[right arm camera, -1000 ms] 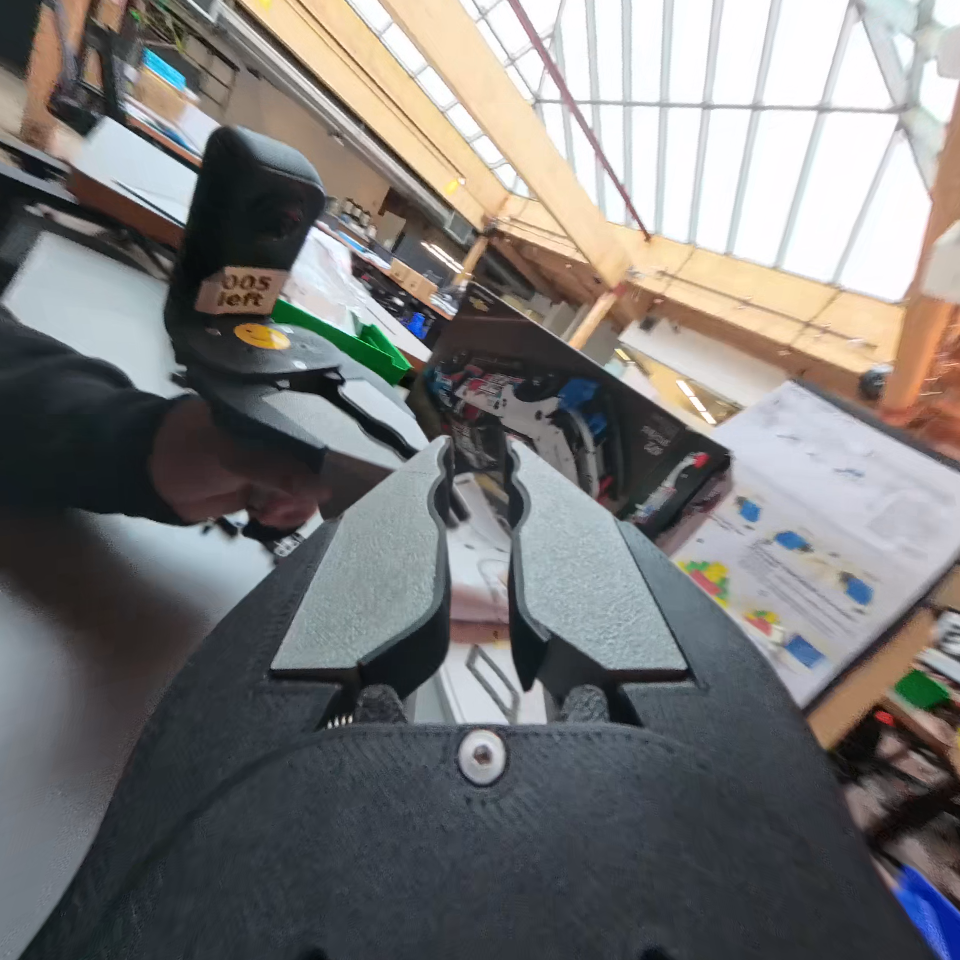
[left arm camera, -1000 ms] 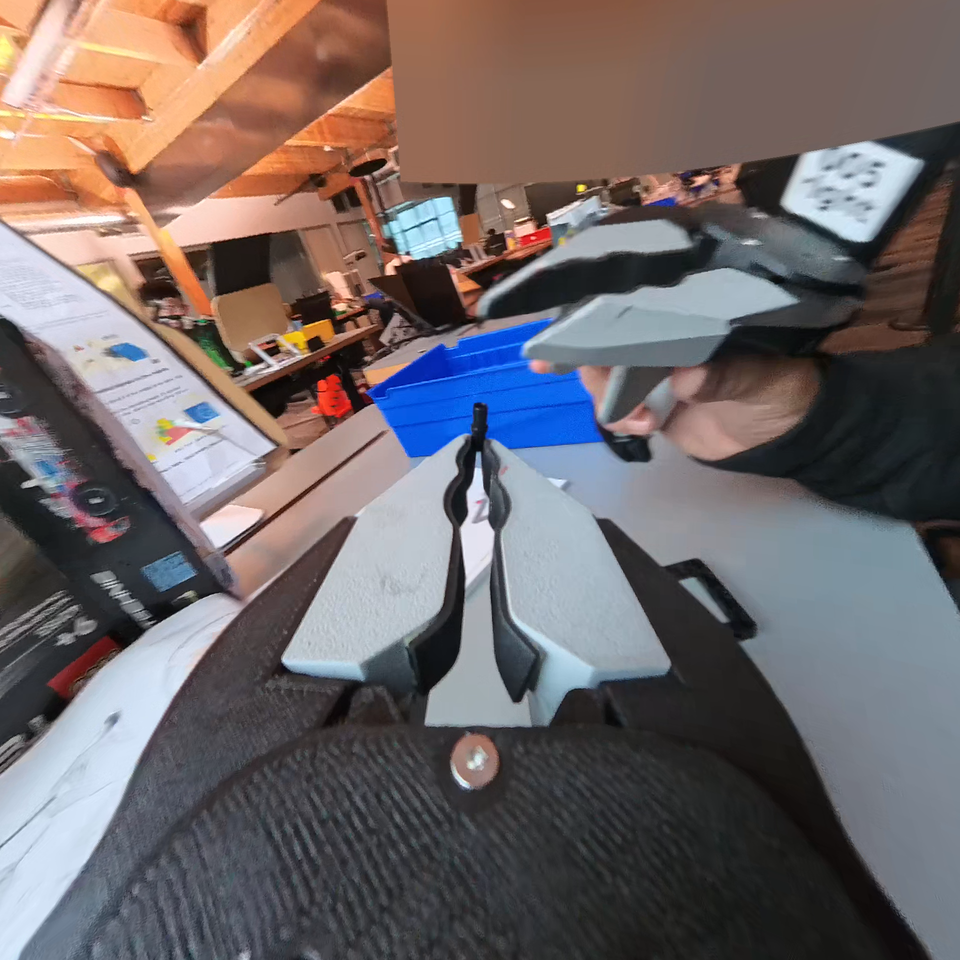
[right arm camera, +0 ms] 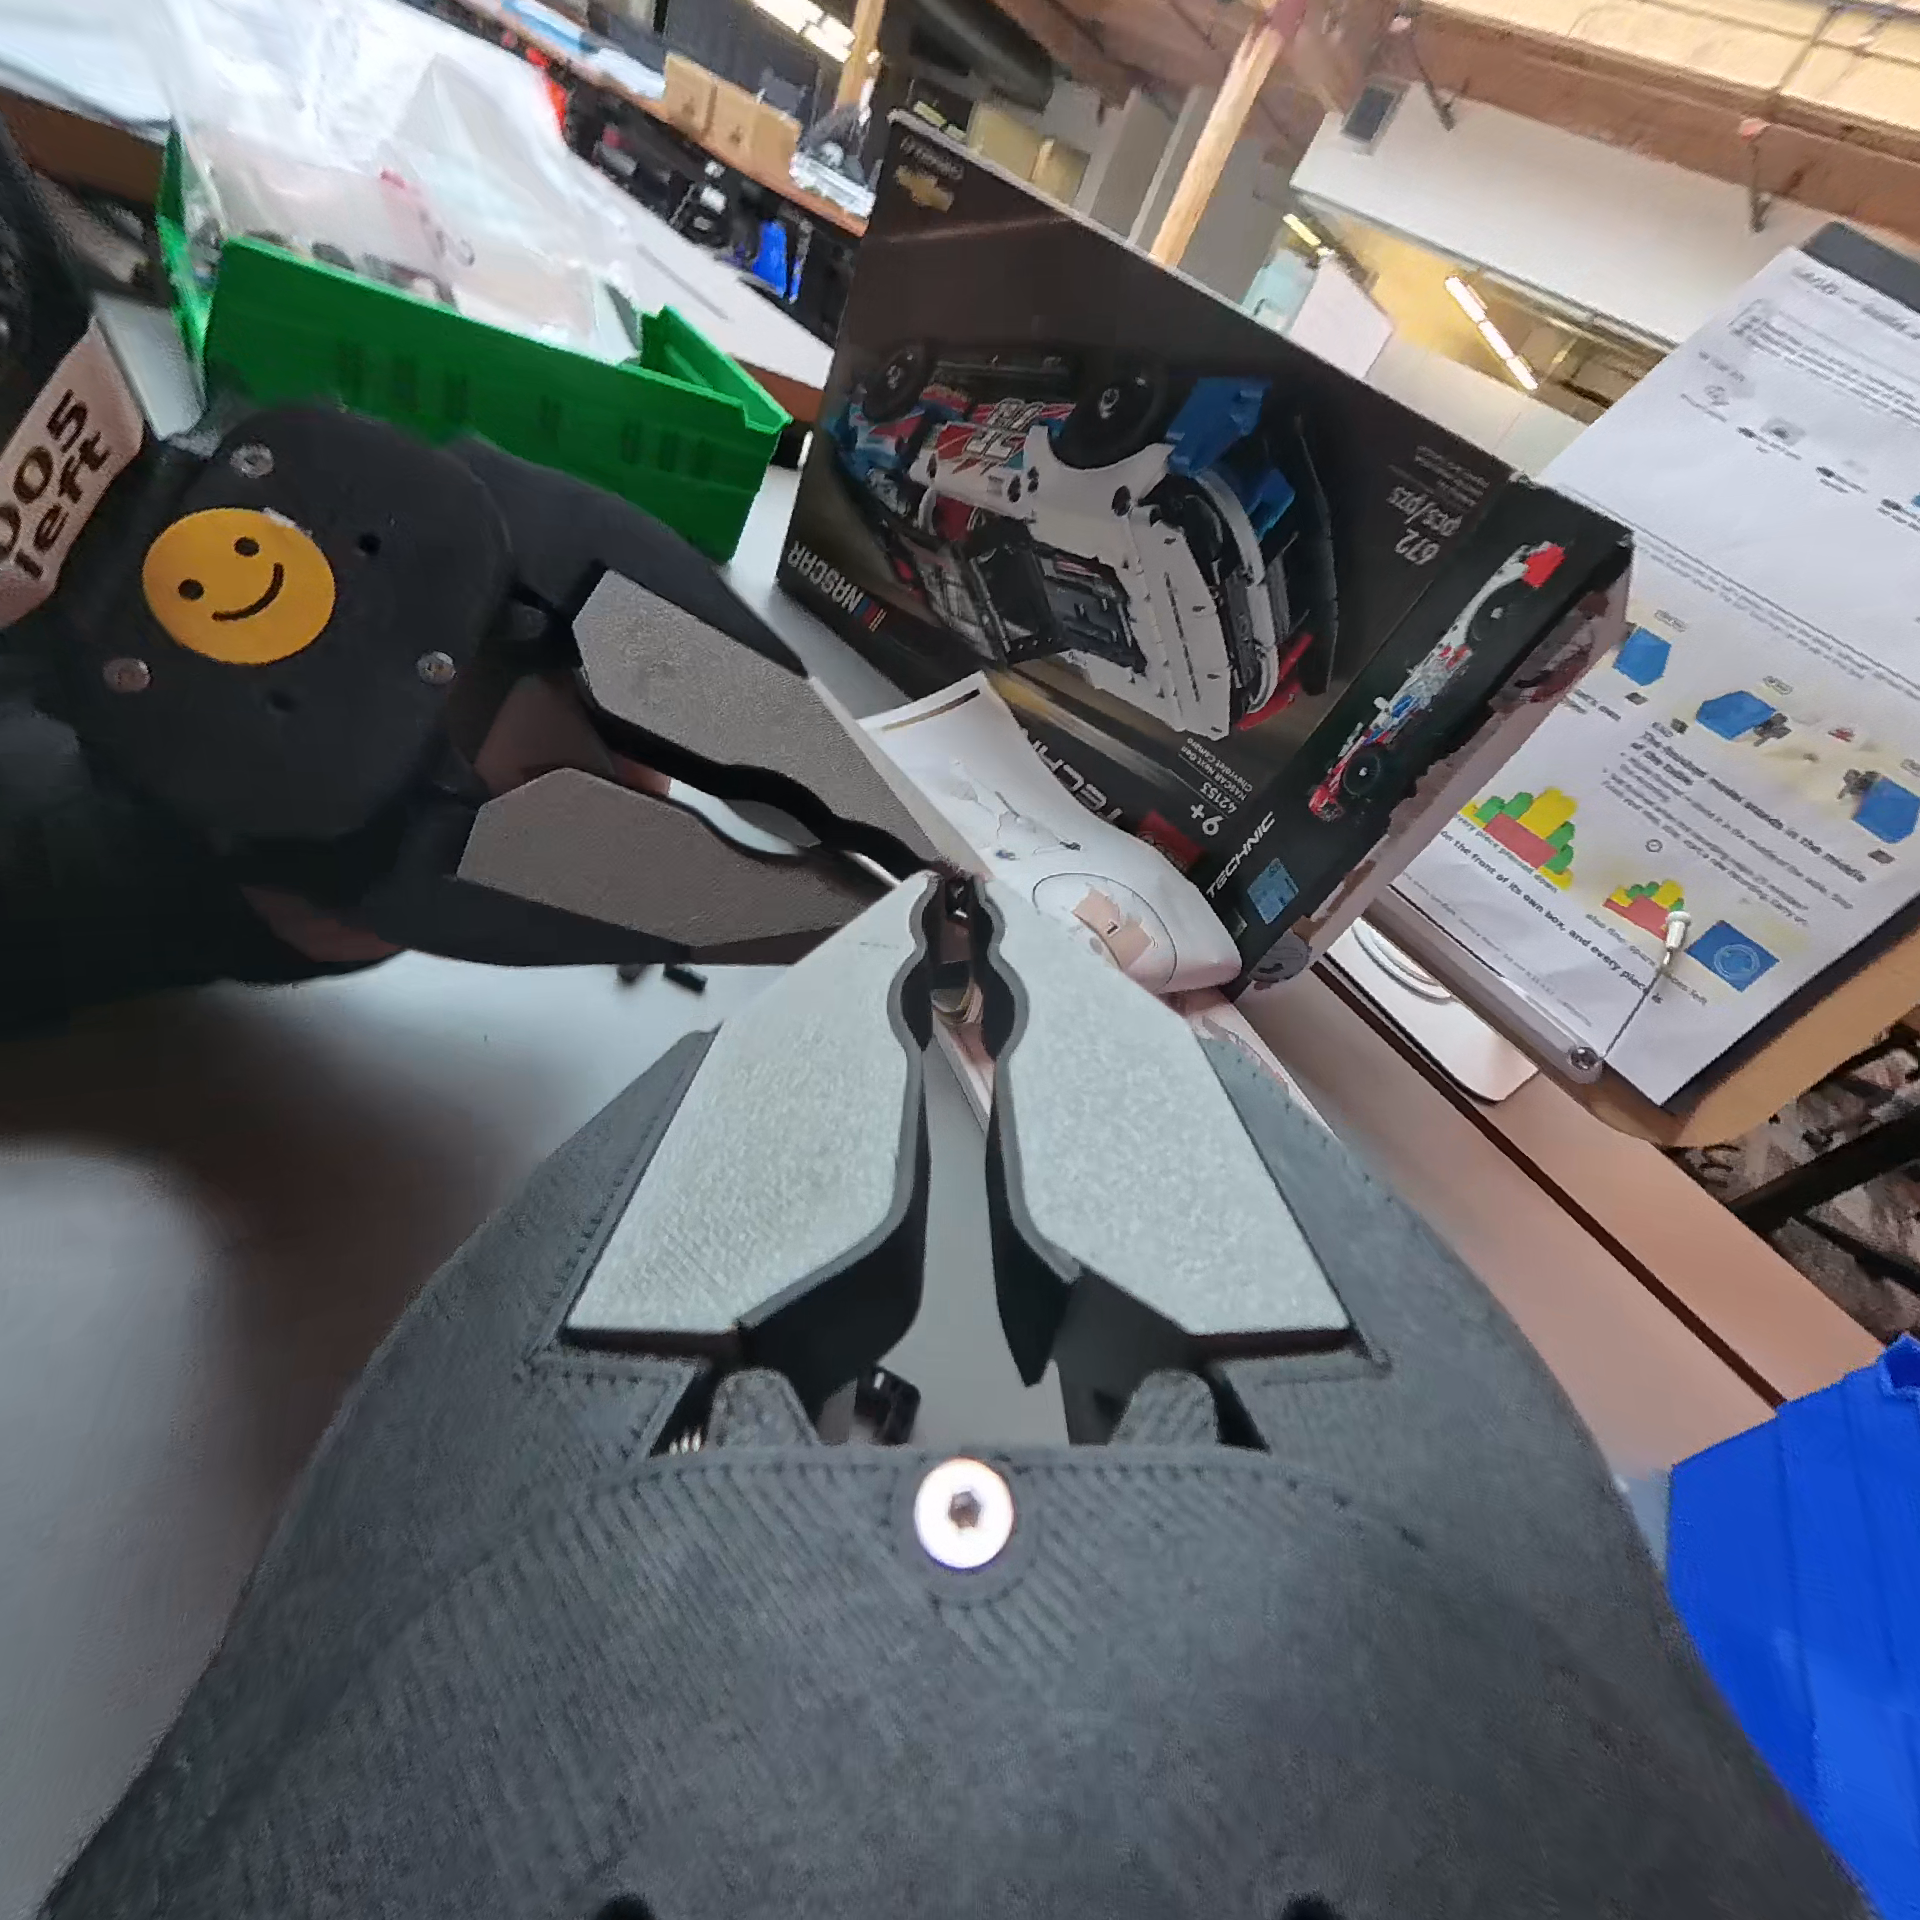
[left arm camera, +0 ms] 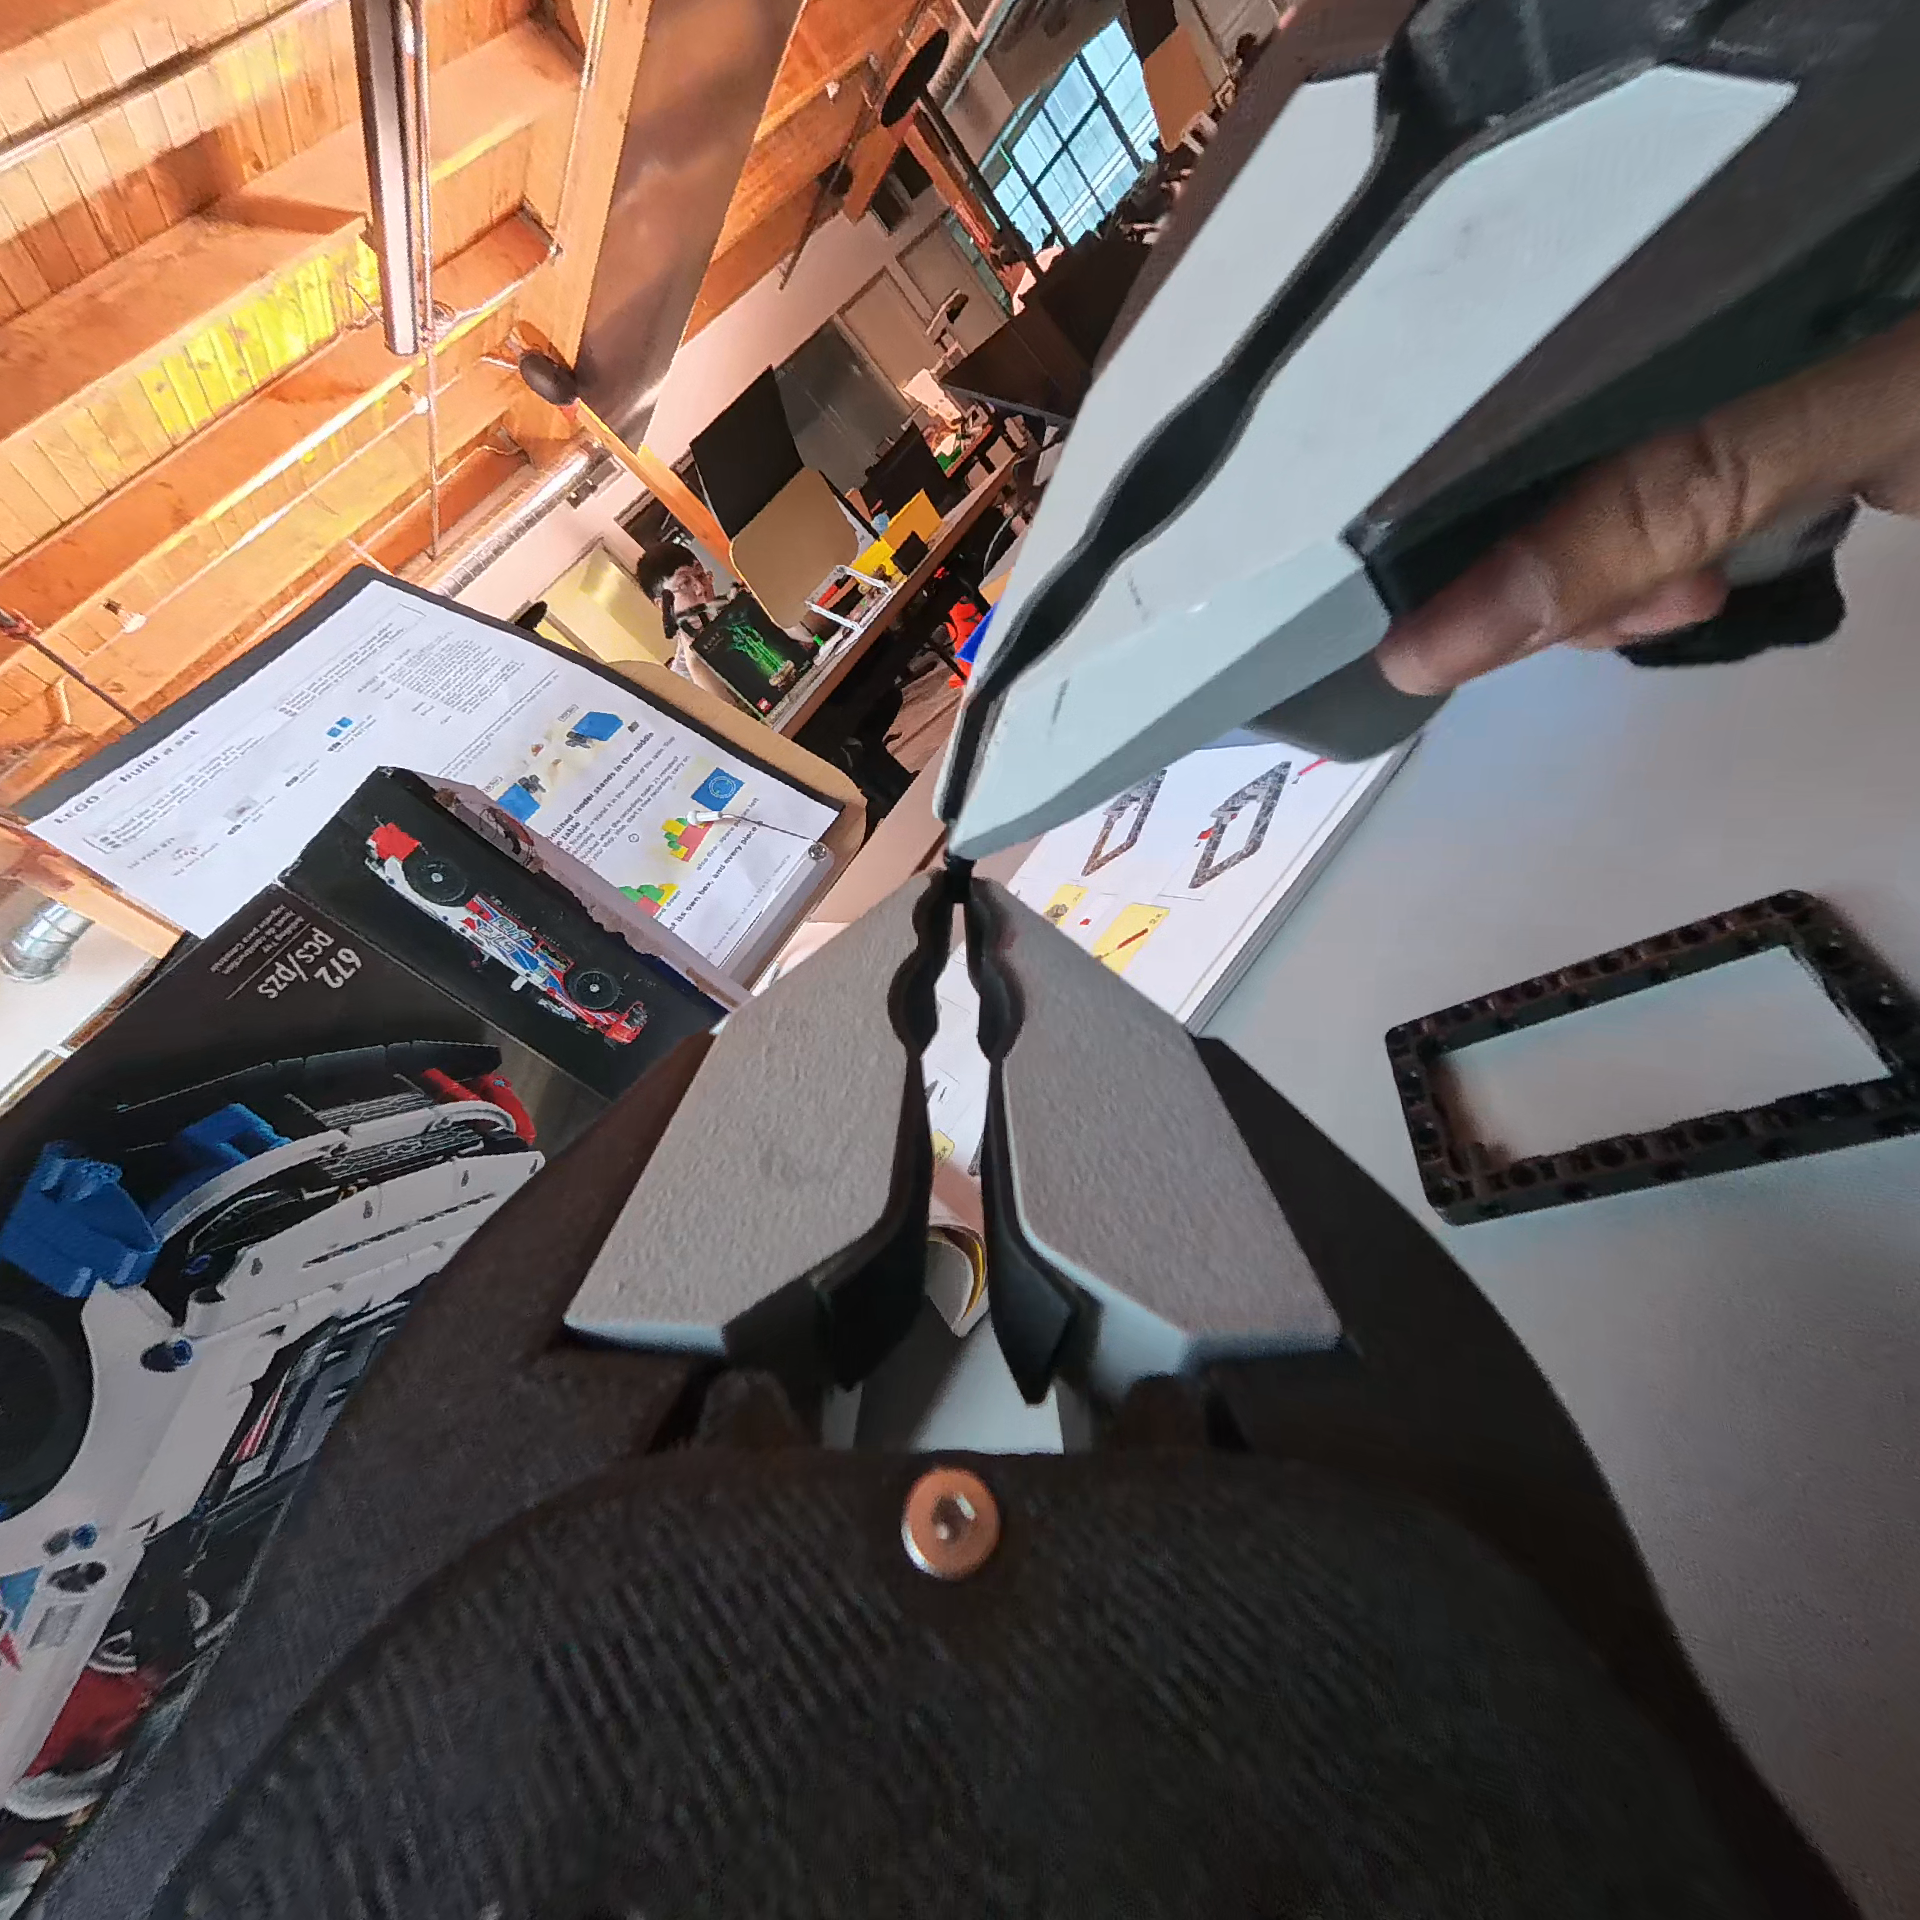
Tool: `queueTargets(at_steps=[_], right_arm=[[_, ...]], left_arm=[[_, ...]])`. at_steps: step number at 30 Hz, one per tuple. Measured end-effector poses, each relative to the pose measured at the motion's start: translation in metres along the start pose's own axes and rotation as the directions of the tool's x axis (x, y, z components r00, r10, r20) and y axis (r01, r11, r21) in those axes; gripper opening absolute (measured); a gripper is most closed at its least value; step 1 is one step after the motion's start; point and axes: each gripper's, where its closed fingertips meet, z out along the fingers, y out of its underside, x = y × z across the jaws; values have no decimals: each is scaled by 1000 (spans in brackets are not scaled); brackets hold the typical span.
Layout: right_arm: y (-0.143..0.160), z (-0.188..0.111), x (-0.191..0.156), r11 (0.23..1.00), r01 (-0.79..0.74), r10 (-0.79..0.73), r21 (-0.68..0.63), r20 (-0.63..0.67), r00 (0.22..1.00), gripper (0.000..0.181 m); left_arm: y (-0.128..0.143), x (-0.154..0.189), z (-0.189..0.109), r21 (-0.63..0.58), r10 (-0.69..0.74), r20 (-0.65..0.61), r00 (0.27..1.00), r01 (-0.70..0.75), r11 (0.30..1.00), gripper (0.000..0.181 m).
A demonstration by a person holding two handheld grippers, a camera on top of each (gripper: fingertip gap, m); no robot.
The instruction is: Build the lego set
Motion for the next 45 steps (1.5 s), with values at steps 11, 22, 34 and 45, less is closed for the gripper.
queueTargets(at_steps=[11,22,34,45], right_arm=[[8,-3,-2,969,216,-195,-121,168,966,1],[30,-4,-2,982,42,6,-185,250,968,2],[107,-49,0,908,-253,327,-334,184,927,22],[109,-43,-19,933,-123,196,-338,190,962,21]], left_arm=[[1,6,1,-10,28,-23,999,-28,1000,0],[16,28,9,-66,-152,-223,963,141,988,0],[47,121,-17,-654,-767,-575,285,403,640,0],[54,133,-18,-739,-716,-563,412,137,660,0]])
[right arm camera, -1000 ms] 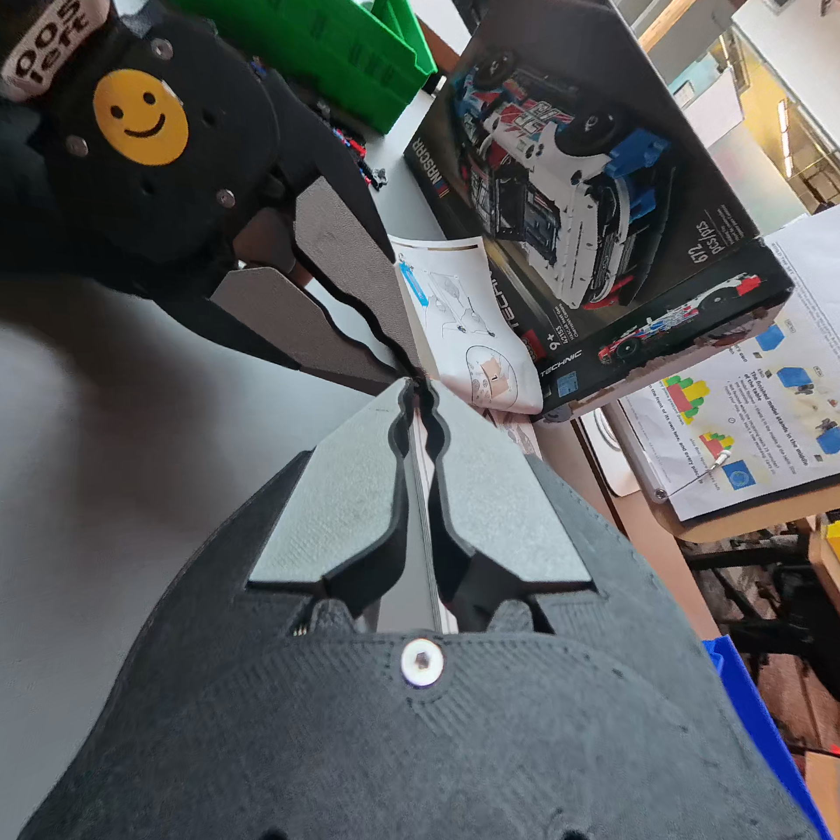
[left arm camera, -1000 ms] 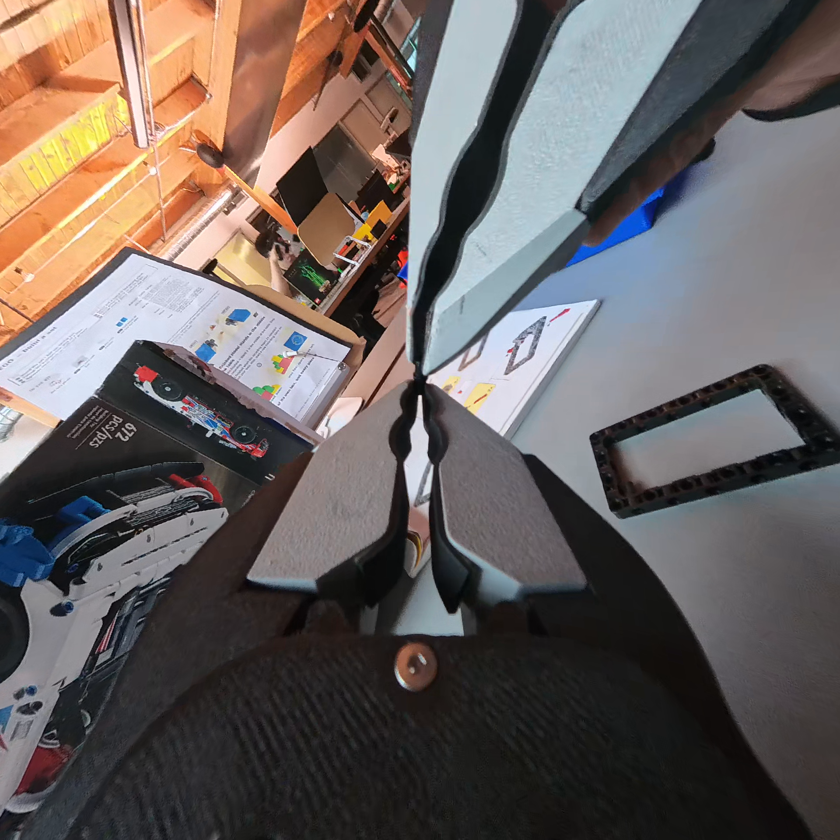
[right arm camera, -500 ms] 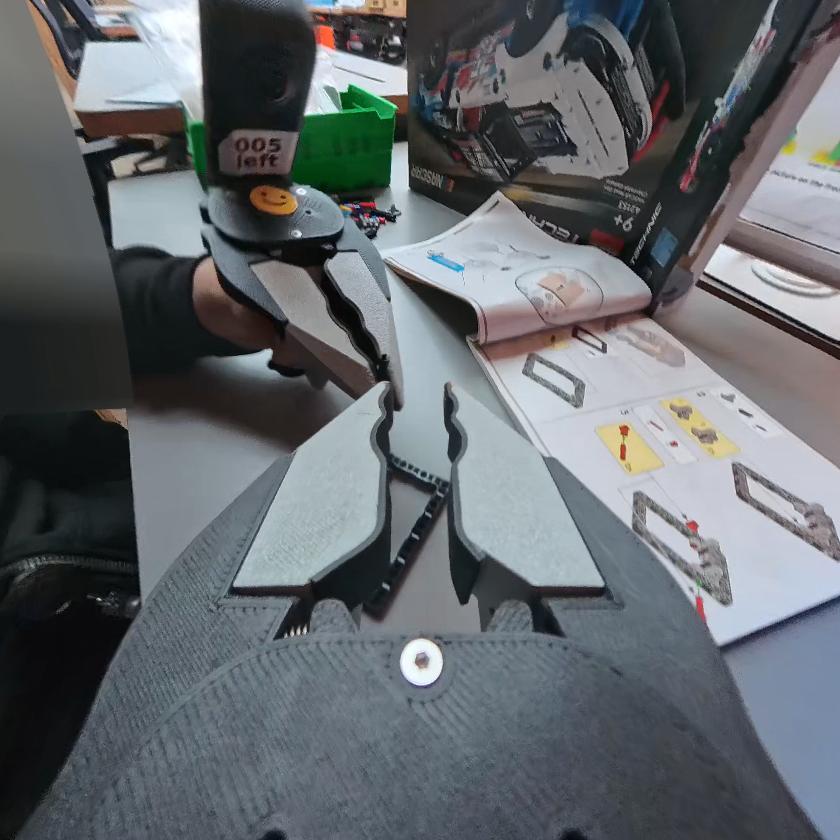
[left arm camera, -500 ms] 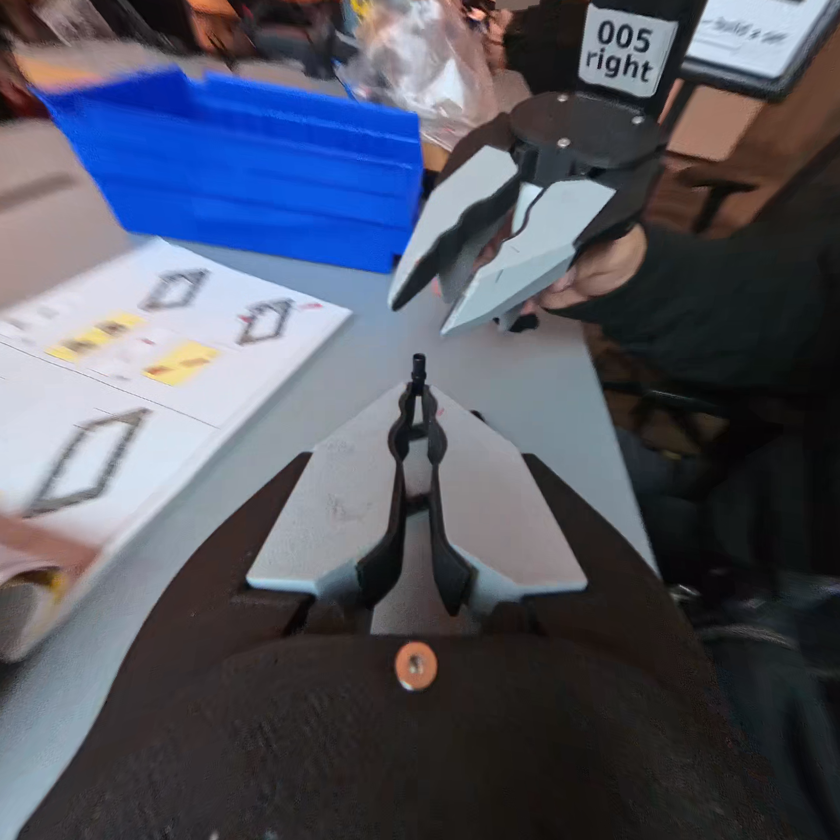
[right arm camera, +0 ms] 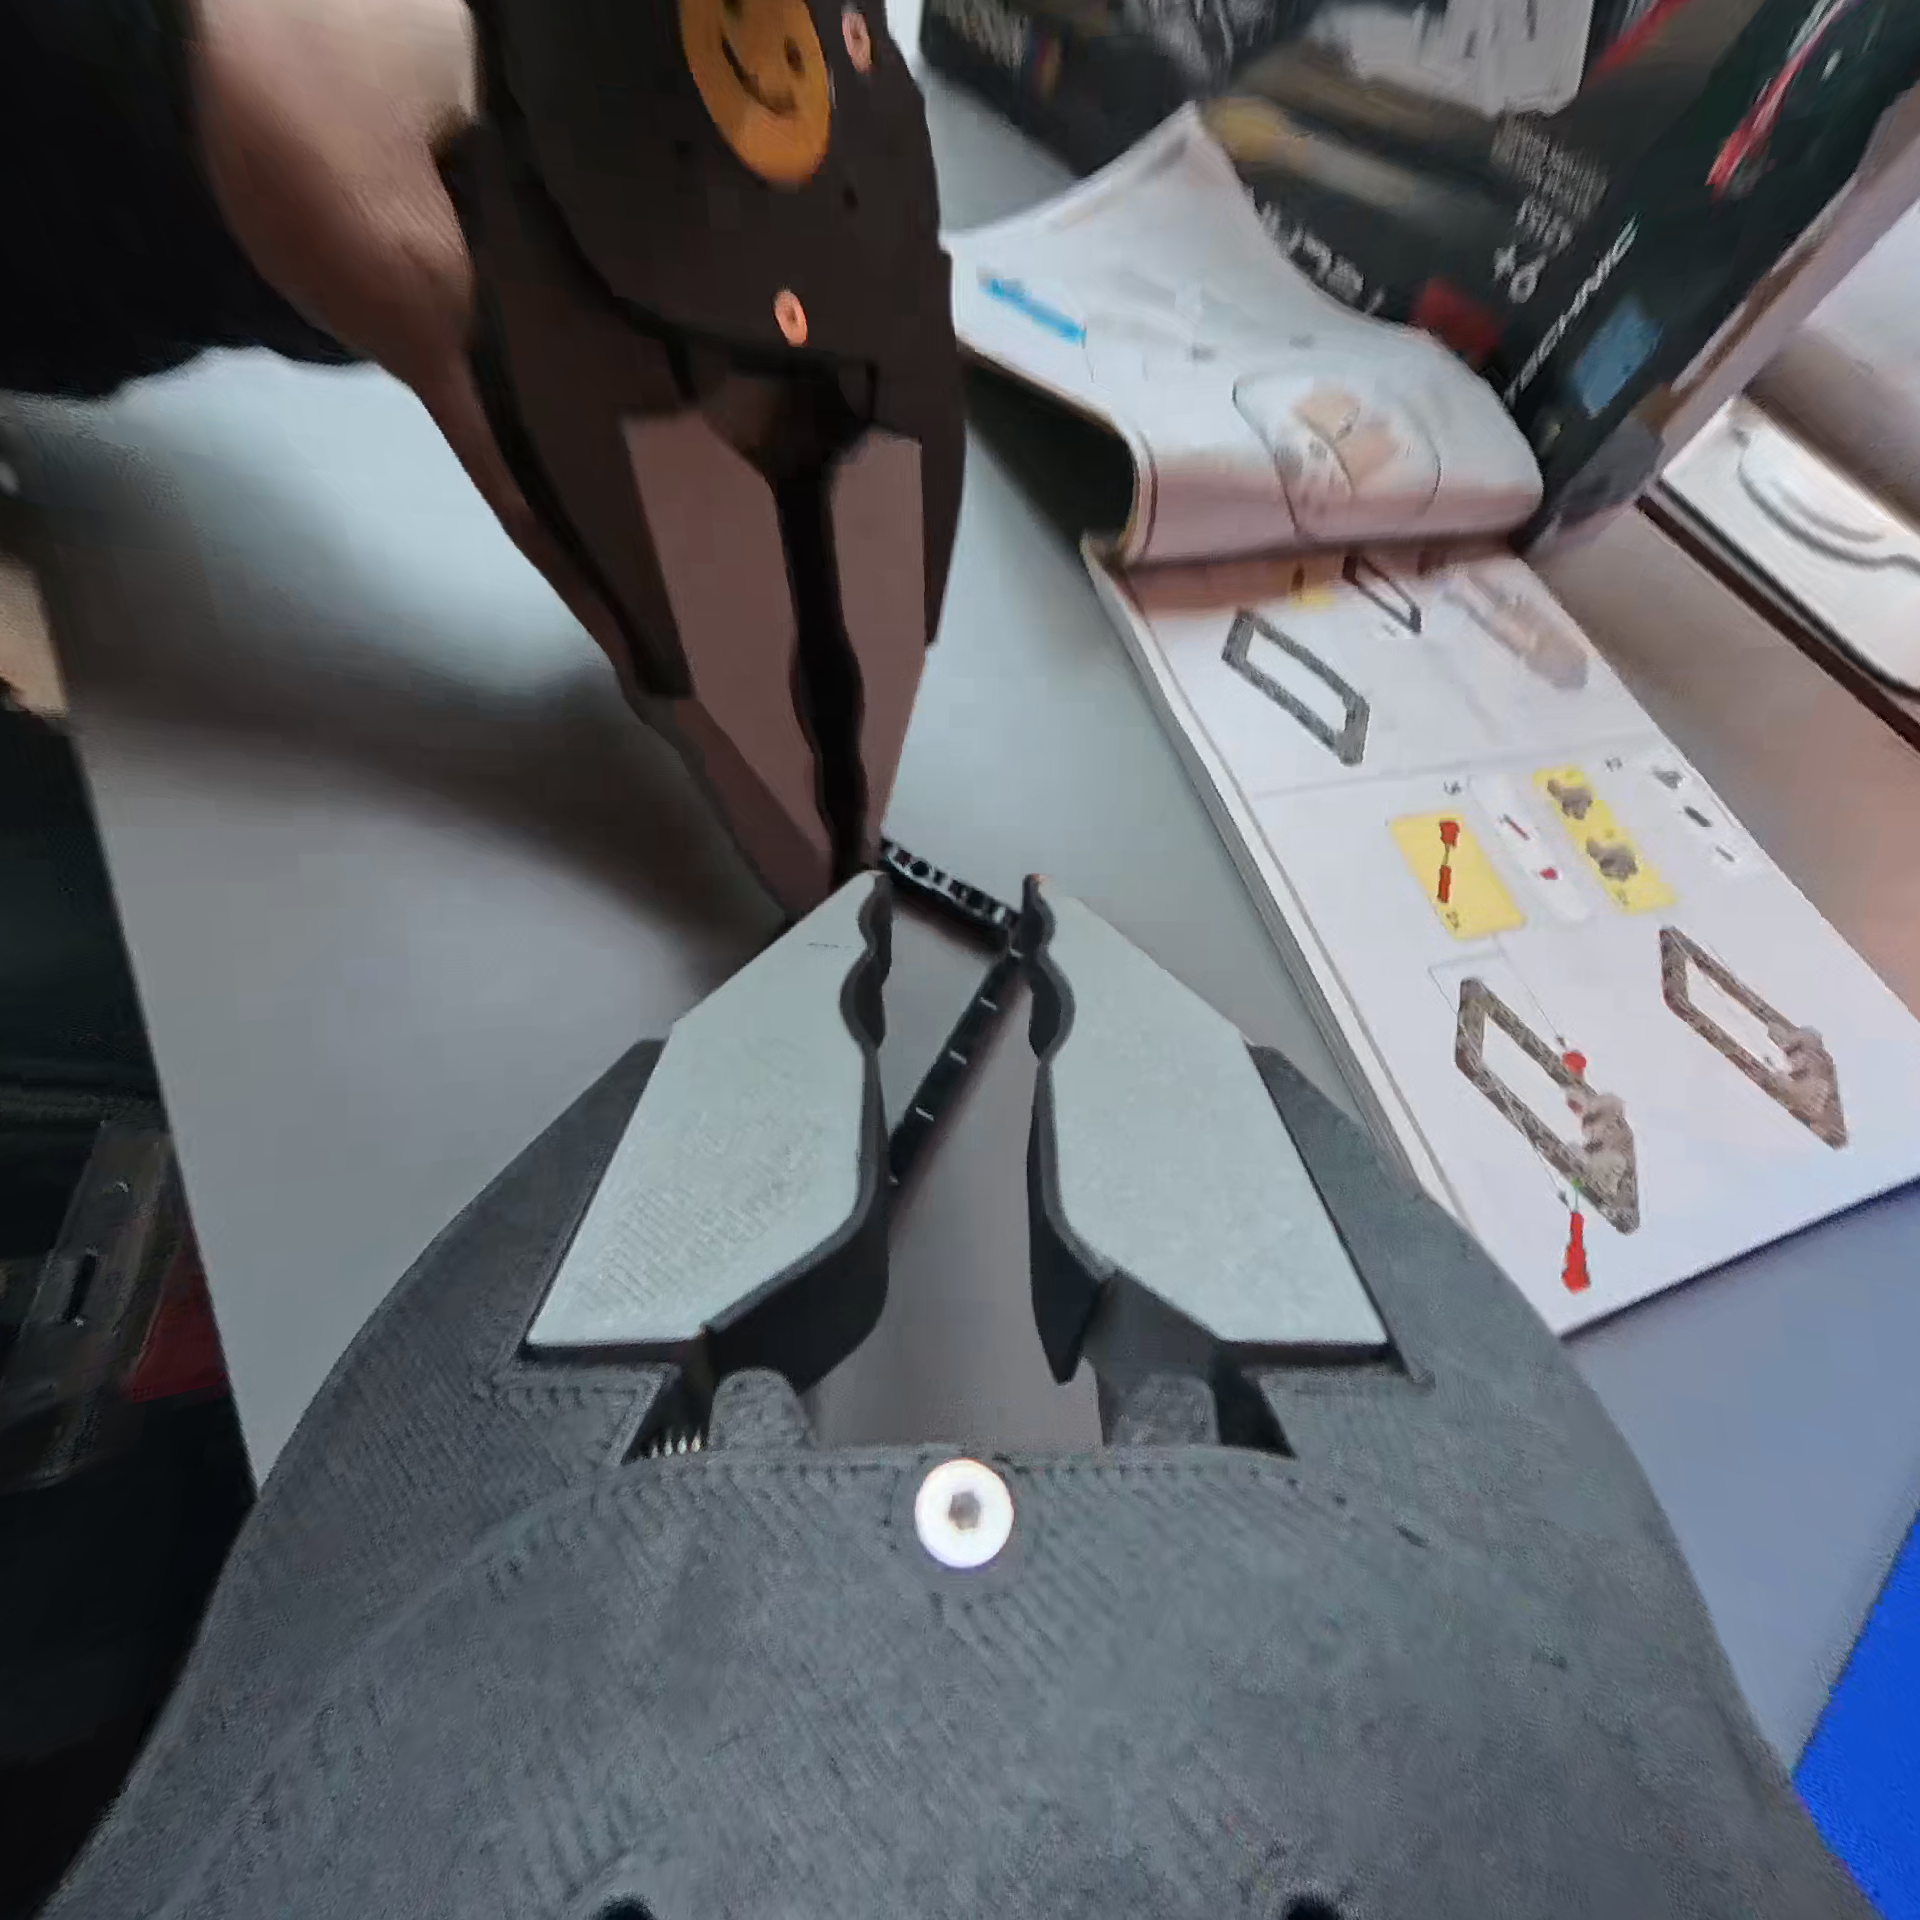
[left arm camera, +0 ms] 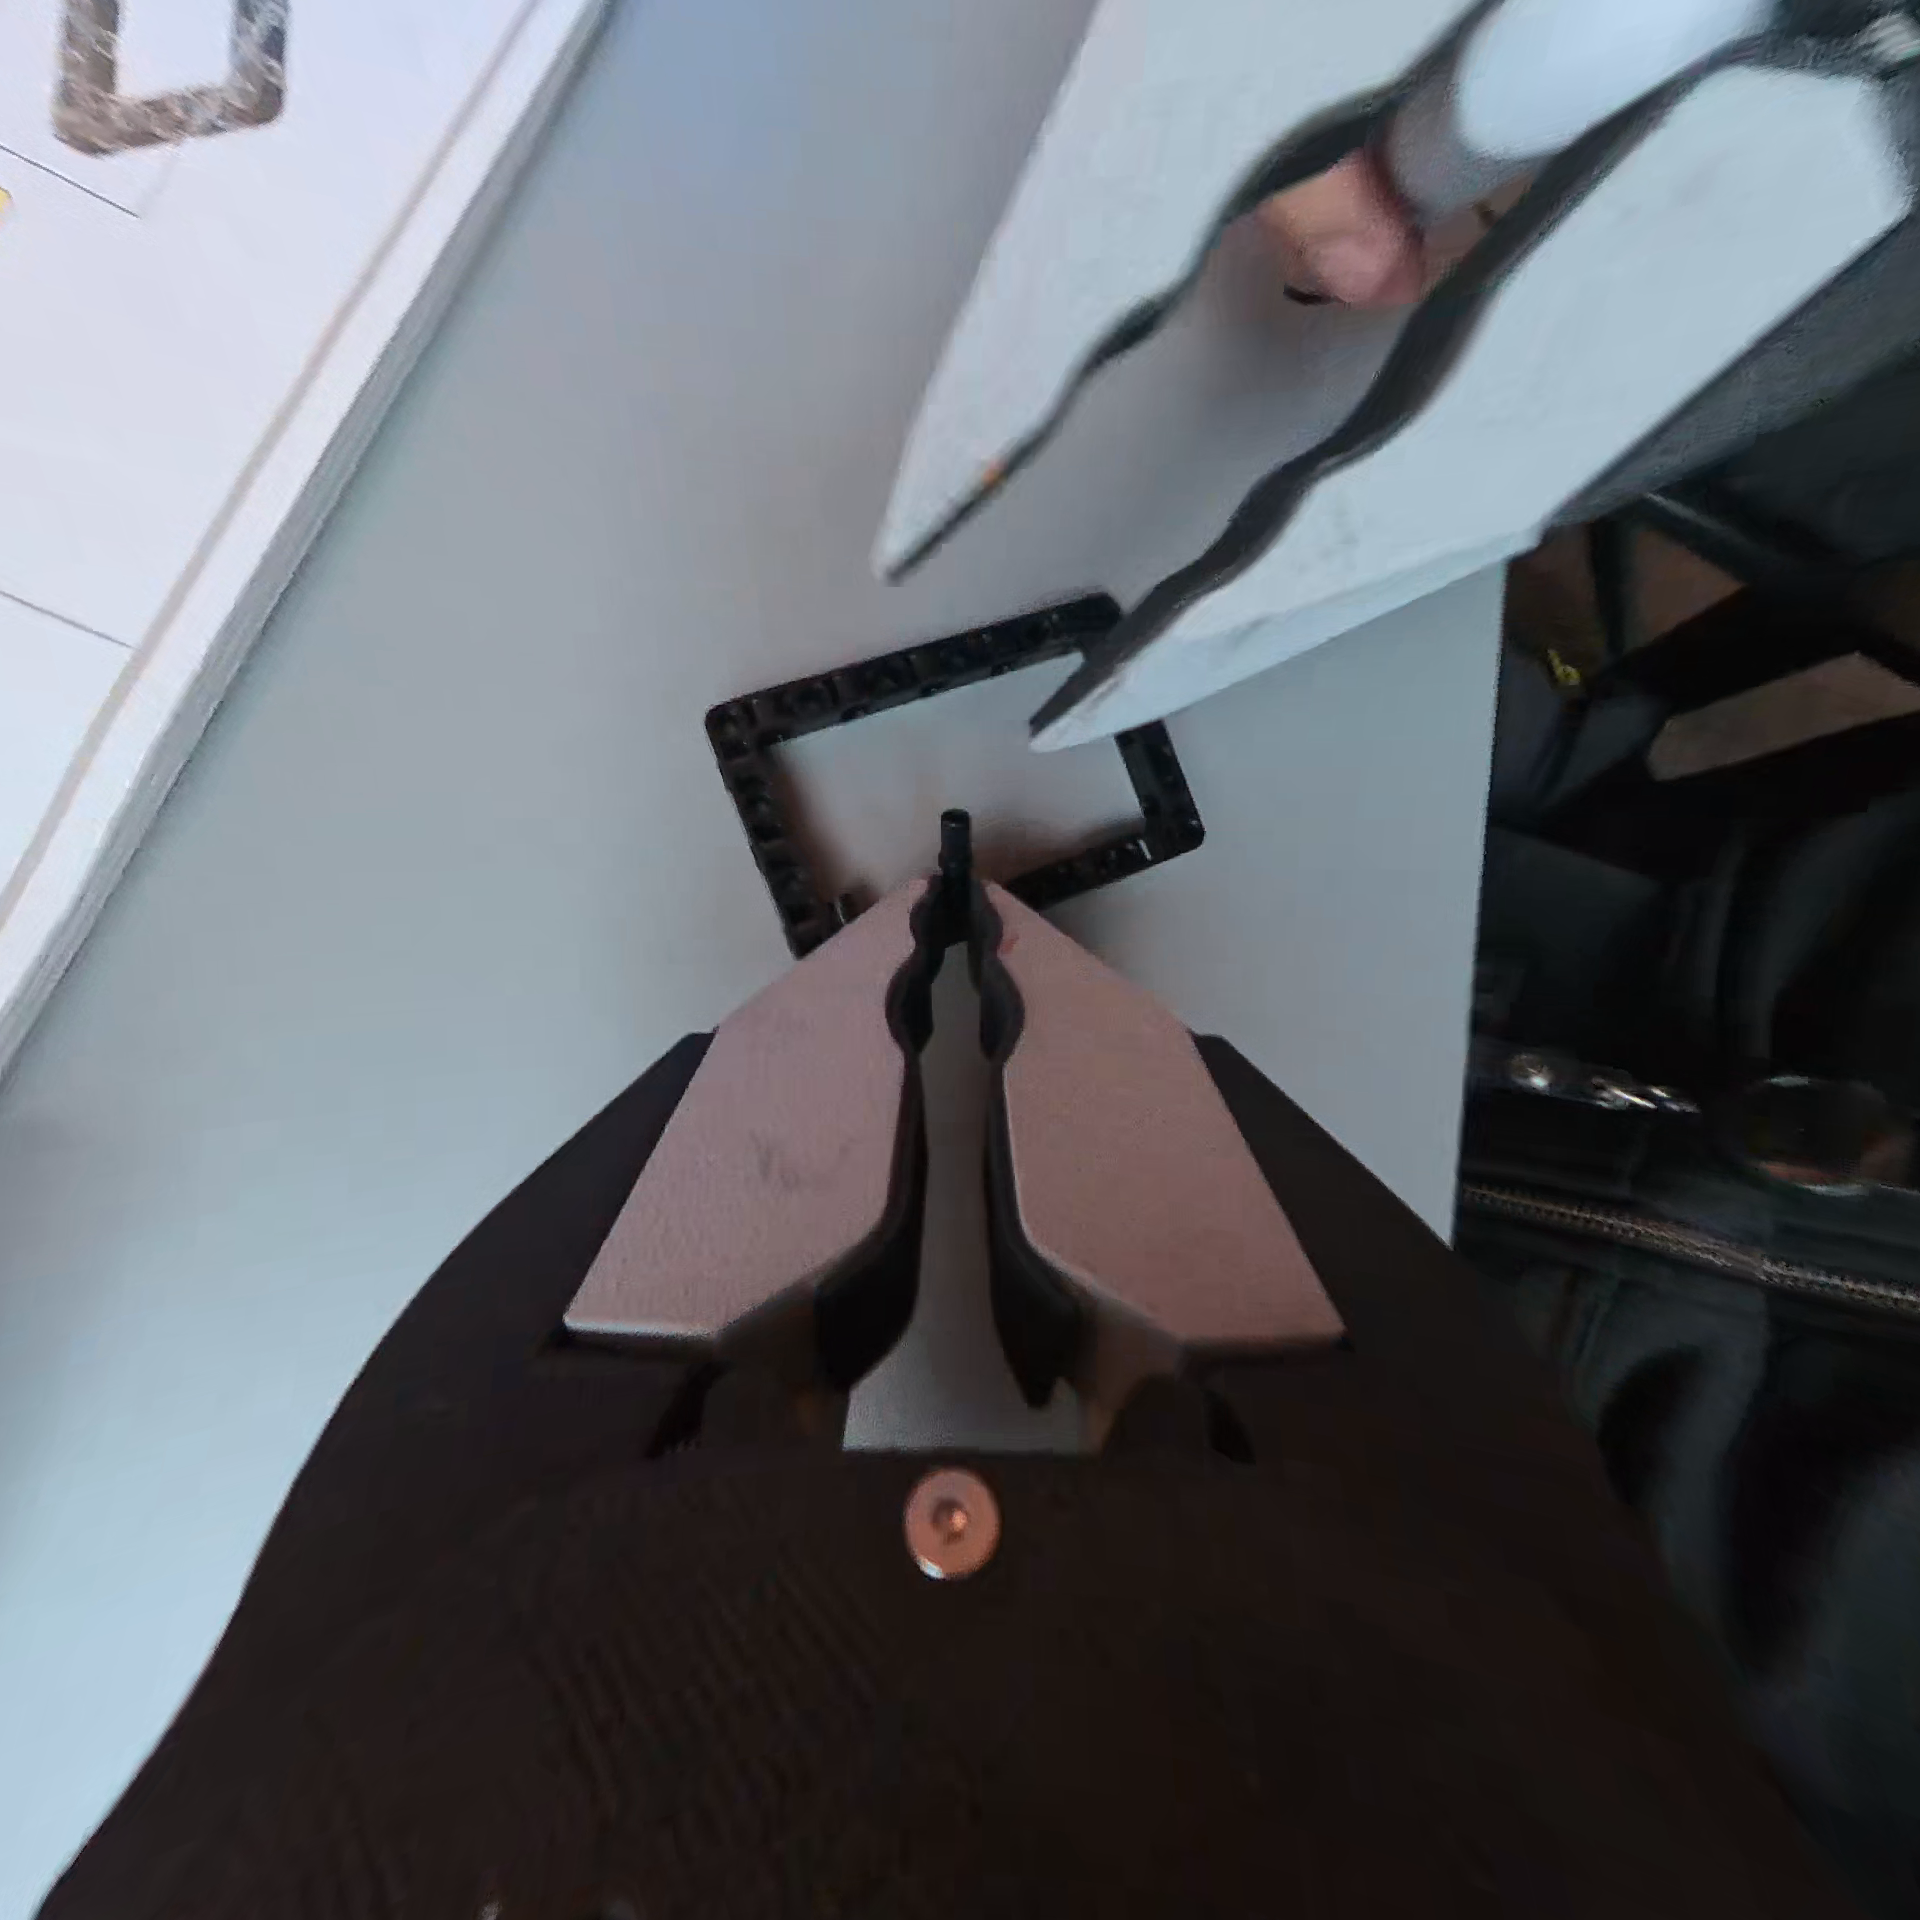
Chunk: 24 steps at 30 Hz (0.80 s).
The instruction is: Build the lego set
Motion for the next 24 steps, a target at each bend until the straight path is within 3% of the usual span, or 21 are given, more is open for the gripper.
queueTargets(at_steps=[2,6,17,24], right_arm=[[-6,-1,-3,997,-65,63,36,54,997,9],[-5,2,-12,969,-243,231,47,187,955,19],[3,11,-15,987,-163,156,16,201,967,1],[5,14,0,952,-305,300,-4,199,933,0]], left_arm=[[-3,-6,-1,-3,25,73,997,-25,1000,0],[-5,-2,1,-25,48,122,991,-46,999,0],[-7,-2,1,-8,54,146,988,-54,999,0],[-18,-11,-4,105,71,254,965,-101,989,1]])
